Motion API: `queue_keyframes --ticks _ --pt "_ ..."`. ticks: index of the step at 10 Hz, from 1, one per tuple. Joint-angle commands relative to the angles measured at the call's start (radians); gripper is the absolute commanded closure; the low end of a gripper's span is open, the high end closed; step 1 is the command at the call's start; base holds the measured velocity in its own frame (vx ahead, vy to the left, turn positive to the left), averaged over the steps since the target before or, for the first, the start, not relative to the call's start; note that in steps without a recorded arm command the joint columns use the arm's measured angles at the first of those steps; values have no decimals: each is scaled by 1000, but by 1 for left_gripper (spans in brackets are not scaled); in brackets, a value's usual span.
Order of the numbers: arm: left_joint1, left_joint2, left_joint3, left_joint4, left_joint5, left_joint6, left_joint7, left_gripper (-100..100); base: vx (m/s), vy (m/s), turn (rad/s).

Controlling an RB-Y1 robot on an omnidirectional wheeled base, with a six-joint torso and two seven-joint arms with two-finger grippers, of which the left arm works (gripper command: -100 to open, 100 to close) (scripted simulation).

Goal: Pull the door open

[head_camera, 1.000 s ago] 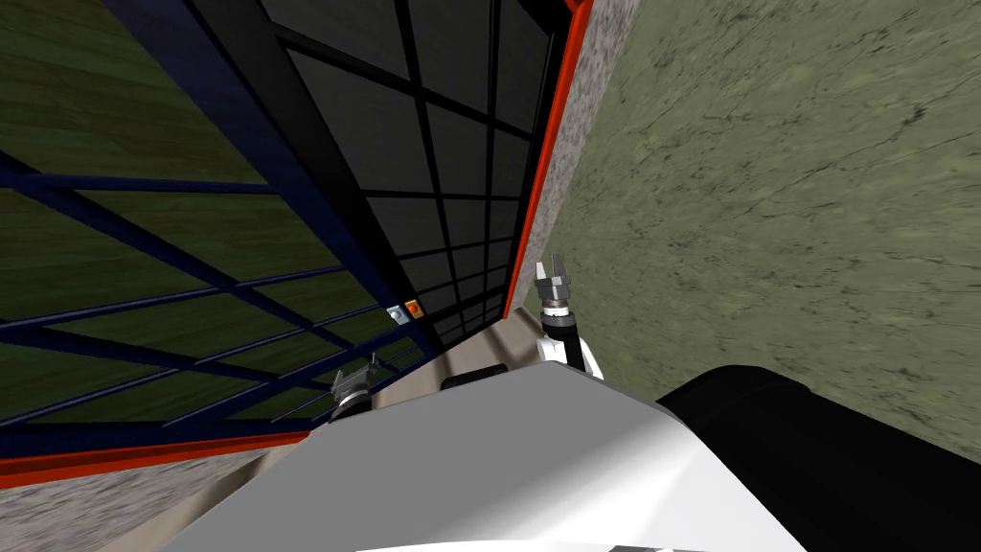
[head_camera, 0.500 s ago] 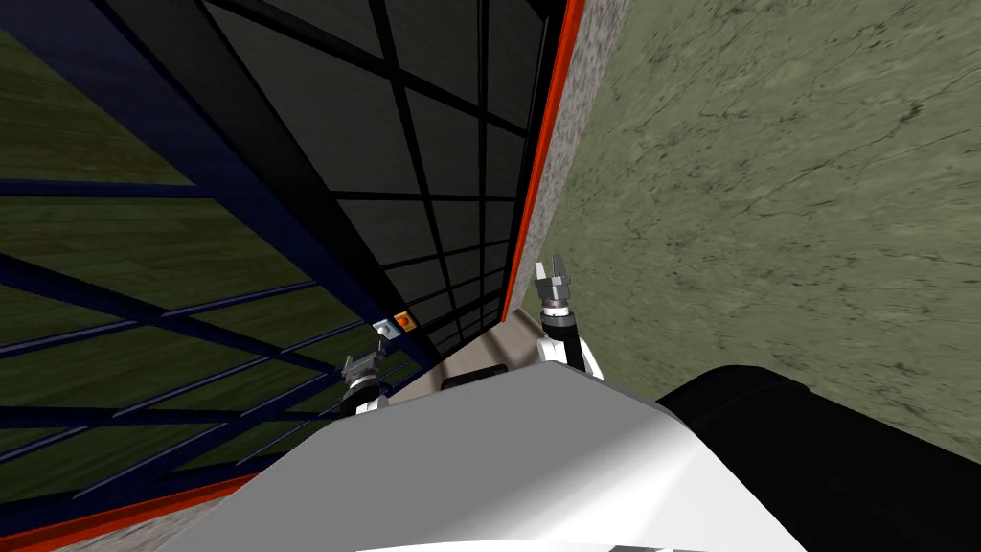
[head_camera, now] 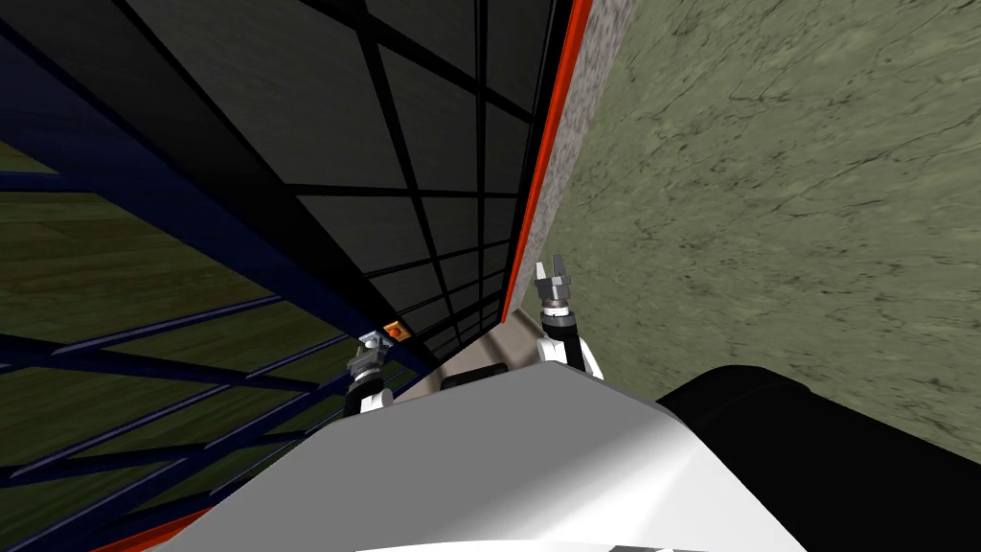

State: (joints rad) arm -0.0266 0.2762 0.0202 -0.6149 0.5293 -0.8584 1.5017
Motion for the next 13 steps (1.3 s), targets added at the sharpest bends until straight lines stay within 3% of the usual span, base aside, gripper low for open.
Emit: queue_keyframes --ticks 1,5,6,8,13 --pt "0 1 1 2 1 -2 1 100 -5 -15 -47" --pt "0 1 1 2 1 -2 1 100 -1 -1 3" --pt "24 4 4 15 3 2 1 100 -108 -9 28" --pt "24 4 4 7 3 2 1 100 -122 -24 22" --pt "56 13 13 32 8 3 1 100 -78 -6 39"
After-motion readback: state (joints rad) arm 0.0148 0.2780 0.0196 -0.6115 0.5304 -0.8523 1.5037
